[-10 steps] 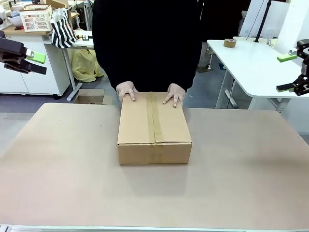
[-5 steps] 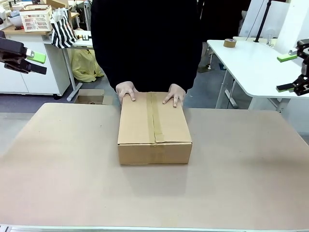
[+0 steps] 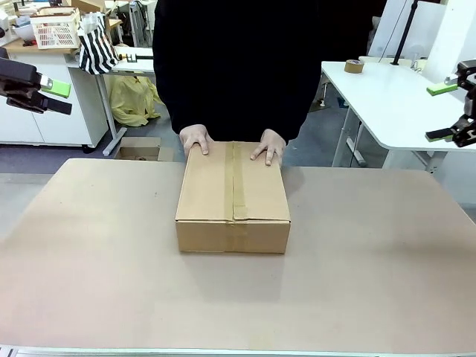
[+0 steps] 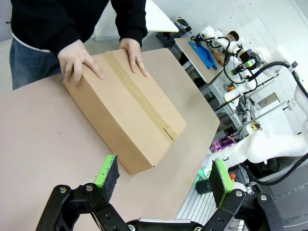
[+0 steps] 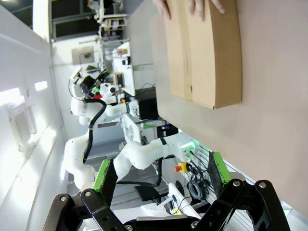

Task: Pack the gift set into the box.
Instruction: Press and hold the closed box until the human finishes sealing it.

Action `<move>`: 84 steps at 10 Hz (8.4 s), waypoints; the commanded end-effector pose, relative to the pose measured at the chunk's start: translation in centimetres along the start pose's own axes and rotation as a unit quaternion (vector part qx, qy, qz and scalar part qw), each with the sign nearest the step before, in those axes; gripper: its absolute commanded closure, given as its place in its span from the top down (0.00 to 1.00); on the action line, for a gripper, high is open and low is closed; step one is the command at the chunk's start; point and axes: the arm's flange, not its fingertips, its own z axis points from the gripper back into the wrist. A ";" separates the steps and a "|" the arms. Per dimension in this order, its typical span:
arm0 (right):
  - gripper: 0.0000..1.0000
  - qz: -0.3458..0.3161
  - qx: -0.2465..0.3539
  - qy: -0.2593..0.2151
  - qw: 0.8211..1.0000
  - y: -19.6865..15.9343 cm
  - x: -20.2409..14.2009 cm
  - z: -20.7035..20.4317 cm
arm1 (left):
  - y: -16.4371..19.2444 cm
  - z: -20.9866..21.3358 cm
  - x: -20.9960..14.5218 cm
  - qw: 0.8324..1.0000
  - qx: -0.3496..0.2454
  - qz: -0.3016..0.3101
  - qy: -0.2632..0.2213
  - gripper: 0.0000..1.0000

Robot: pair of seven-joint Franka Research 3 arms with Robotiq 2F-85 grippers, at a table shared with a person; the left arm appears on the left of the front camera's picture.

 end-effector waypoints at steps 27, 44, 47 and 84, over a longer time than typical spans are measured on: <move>1.00 0.667 0.022 0.065 0.742 -5.3 4.1 -37.6 | -1.8 -26.7 -8.9 0.889 -0.165 -0.426 0.027 1.00; 1.00 0.676 0.018 0.131 0.725 -7.6 4.9 -36.2 | 2.6 -32.0 -10.3 0.910 -0.154 -0.377 0.080 1.00; 1.00 0.676 0.018 0.131 0.725 -7.6 4.9 -36.2 | 2.6 -32.0 -10.3 0.910 -0.154 -0.377 0.080 1.00; 1.00 0.676 0.018 0.131 0.725 -7.6 4.9 -36.2 | 2.6 -32.0 -10.3 0.910 -0.154 -0.377 0.080 1.00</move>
